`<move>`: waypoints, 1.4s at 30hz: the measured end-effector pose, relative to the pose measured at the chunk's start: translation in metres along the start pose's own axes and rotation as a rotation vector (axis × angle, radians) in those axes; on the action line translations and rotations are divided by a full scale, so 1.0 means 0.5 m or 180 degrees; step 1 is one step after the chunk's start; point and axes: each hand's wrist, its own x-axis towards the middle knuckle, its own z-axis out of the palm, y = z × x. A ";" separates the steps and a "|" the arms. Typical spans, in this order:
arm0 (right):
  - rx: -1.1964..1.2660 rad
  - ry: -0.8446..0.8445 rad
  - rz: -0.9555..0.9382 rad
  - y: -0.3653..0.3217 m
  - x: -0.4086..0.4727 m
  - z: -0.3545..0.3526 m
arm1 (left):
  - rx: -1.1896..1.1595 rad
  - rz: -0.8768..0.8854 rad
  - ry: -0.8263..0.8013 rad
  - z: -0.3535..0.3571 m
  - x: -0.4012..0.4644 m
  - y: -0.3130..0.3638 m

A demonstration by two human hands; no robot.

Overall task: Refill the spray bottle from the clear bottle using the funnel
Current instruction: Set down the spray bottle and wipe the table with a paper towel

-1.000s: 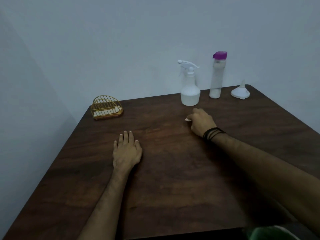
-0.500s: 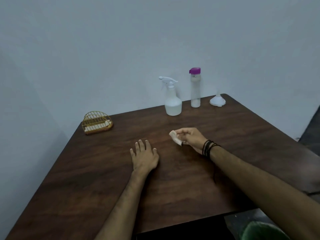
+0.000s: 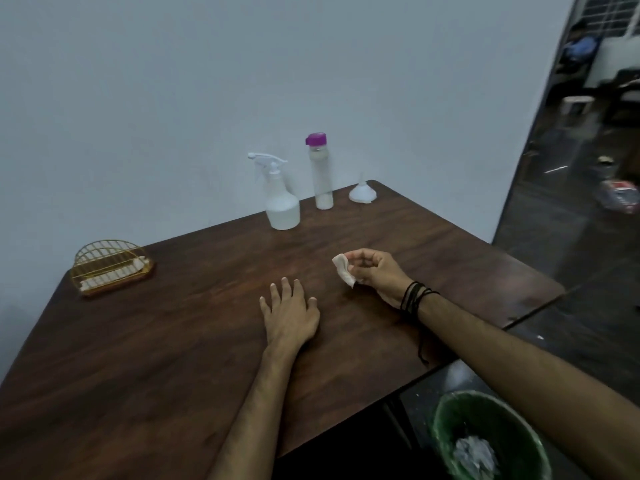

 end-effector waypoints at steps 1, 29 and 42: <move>0.0006 0.0040 0.0004 -0.002 -0.011 -0.009 | -0.0071 0.0054 -0.0034 0.003 -0.005 0.012; -0.2025 0.1297 0.1777 0.455 -0.465 -0.544 | 0.0200 0.1650 -0.1437 0.630 -0.243 0.411; -0.3101 -0.0048 0.2585 0.581 -0.439 -0.557 | 0.0378 0.1265 -0.1931 0.708 -0.183 0.417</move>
